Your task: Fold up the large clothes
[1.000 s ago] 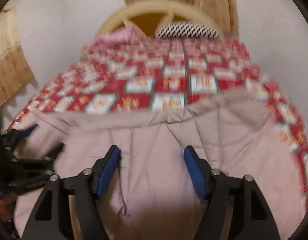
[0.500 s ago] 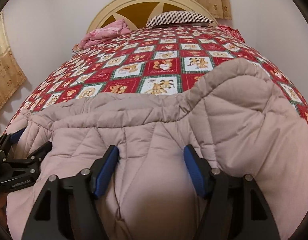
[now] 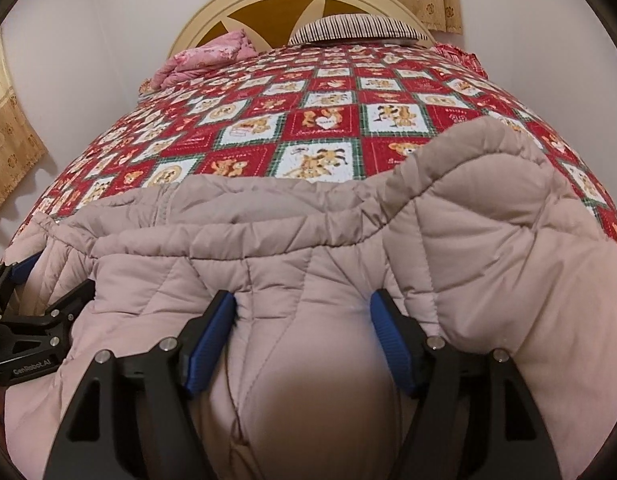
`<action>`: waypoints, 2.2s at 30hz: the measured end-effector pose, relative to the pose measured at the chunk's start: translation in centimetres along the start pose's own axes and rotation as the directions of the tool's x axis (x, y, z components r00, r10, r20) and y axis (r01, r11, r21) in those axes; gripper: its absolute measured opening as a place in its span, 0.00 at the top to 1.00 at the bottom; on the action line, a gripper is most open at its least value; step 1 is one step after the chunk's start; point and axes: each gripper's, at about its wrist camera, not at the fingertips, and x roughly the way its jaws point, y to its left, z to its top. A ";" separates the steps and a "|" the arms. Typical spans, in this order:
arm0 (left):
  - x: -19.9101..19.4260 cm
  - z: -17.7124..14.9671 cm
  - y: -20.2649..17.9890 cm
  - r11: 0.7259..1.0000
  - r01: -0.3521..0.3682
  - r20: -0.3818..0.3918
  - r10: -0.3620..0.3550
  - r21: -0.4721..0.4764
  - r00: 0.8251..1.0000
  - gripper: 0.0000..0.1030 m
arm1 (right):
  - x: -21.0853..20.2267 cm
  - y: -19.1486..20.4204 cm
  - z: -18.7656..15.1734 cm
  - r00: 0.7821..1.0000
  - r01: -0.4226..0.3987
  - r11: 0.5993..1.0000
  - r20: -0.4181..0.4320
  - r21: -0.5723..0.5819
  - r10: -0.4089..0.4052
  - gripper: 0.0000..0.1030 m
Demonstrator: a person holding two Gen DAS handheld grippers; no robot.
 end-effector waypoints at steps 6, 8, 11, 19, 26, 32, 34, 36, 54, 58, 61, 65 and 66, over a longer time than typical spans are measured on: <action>0.1 0.0 0.1 1.000 -0.002 -0.003 0.002 0.002 1.000 0.01 | 0.0 0.1 -0.1 1.000 0.014 1.000 0.000 -0.009 -0.014 0.30; 0.1 0.0 0.0 1.000 -0.001 -0.002 0.001 0.002 1.000 0.01 | 0.1 0.3 -0.1 1.000 0.021 1.000 -0.002 -0.013 -0.021 0.29; 0.1 0.0 0.0 1.000 0.000 -0.003 0.000 0.001 1.000 0.01 | 0.2 0.4 -0.1 0.999 0.032 0.999 -0.005 -0.018 -0.032 0.29; 0.3 -0.2 0.1 1.000 -0.007 -0.006 0.007 0.006 1.000 0.01 | -0.1 0.7 0.1 0.998 0.051 0.998 -0.021 -0.026 -0.051 0.29; 0.3 -0.1 0.1 1.000 -0.016 -0.012 0.016 0.013 1.000 0.01 | -5.2 1.6 1.2 0.996 -0.022 0.985 0.088 0.171 0.007 0.22; -5.6 1.2 3.8 0.997 -0.036 0.131 0.044 -0.062 0.990 0.01 | -2.4 4.7 -0.1 0.999 -0.021 0.995 0.033 0.095 0.018 0.21; -6.5 1.6 5.9 0.989 -0.104 0.177 0.122 -0.105 0.977 0.01 | -1.7 4.9 -0.7 0.999 0.002 0.998 0.046 0.067 -0.005 0.20; -4.6 1.6 7.4 0.981 -0.151 0.107 0.164 -0.123 0.981 0.01 | -1.4 5.3 -1.0 0.998 0.029 0.999 0.047 0.035 -0.031 0.18; 1.8 -0.9 8.7 0.962 -0.077 -0.058 0.064 -0.261 0.996 0.01 | -5.0 3.8 0.7 0.994 -0.077 0.997 0.076 -0.001 0.076 0.18; 1.8 -0.9 8.6 0.963 -0.083 -0.061 0.070 -0.256 0.996 0.01 | -9.7 -0.4 2.7 0.975 0.073 0.997 0.212 -0.030 -0.065 0.05; 1.9 -0.8 8.5 0.965 -0.094 -0.066 0.080 -0.247 0.995 0.01 | -8.3 -5.4 2.4 0.978 0.149 0.988 0.140 0.051 -0.155 0.05; 1.8 -0.8 8.3 0.967 -0.106 -0.066 0.093 -0.232 0.993 0.01 | -4.2 -9.2 0.5 0.993 0.112 0.982 0.020 0.151 -0.117 0.08; 1.8 -0.8 8.2 0.967 -0.108 -0.066 0.095 -0.231 0.993 0.01 | -3.9 -9.2 0.3 0.993 0.112 0.982 0.028 0.153 -0.117 0.07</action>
